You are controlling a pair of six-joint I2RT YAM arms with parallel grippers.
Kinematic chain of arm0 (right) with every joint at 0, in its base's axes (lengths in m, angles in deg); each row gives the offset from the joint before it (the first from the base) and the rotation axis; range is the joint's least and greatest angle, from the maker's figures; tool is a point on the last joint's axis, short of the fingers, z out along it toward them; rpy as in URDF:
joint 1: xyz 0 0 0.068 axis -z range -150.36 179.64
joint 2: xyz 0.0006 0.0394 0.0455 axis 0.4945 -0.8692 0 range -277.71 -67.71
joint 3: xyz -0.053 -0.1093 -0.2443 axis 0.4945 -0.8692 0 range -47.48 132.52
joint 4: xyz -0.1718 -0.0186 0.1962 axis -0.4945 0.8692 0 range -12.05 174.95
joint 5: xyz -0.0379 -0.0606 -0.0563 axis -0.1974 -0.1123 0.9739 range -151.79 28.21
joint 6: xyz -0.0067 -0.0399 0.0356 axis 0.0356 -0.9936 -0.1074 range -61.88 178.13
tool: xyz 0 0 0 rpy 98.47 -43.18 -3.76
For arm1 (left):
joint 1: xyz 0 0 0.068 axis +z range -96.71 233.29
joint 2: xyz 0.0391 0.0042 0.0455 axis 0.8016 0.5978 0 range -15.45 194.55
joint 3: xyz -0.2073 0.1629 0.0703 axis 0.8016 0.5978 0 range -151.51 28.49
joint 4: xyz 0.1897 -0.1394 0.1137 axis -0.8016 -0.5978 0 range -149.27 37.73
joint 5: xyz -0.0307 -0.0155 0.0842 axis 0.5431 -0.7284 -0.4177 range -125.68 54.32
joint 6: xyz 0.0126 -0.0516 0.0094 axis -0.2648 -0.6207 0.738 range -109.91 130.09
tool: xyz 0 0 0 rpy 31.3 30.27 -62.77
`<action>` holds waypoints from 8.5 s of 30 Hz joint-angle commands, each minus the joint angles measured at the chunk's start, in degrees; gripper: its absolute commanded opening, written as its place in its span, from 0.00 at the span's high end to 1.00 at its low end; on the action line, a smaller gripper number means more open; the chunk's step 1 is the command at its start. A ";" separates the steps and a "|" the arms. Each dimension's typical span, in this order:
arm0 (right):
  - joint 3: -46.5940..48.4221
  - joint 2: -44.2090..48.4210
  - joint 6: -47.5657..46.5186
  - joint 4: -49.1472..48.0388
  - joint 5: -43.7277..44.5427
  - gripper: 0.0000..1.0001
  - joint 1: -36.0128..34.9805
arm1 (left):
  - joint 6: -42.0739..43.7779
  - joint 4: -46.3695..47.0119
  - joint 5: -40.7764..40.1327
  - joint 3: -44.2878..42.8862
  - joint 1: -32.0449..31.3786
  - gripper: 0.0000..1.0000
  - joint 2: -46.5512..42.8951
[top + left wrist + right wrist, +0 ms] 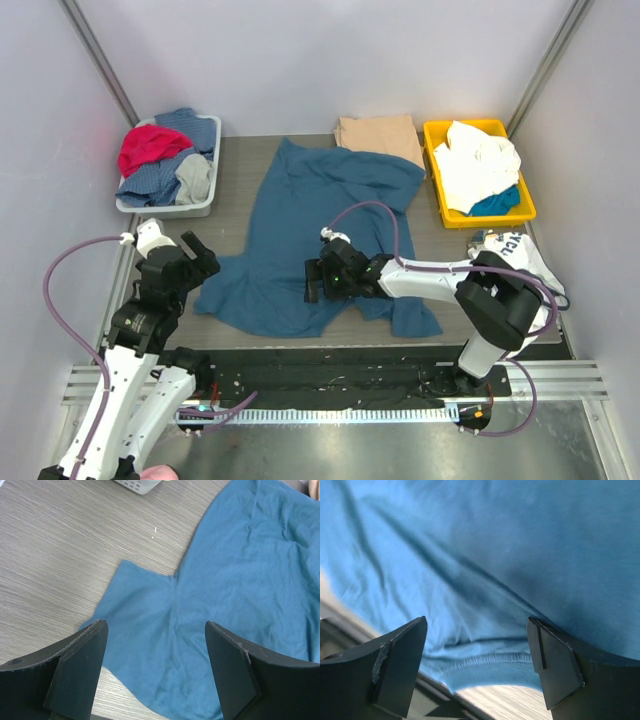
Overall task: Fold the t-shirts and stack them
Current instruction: Flatten the tshirt out
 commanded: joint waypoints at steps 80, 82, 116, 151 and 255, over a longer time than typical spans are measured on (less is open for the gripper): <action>29.58 -2.96 -20.67 17.42 21.47 0.08 14.73 | 1.92 0.33 1.80 -0.79 0.04 0.15 -2.17; 26.94 -1.29 -19.52 18.39 21.99 0.08 9.99 | 1.92 0.68 1.98 -0.70 0.13 0.15 -2.08; 17.53 -3.66 -12.83 17.34 33.68 0.08 13.55 | 1.65 1.48 4.18 1.05 0.13 0.15 -2.52; 16.48 -1.28 -16.44 12.51 21.47 0.09 3.47 | 0.95 1.65 5.94 1.76 0.13 0.15 -2.78; 5.14 37.20 18.98 61.09 23.58 0.99 -13.76 | 4.46 34.79 12.53 -37.26 0.13 0.14 74.73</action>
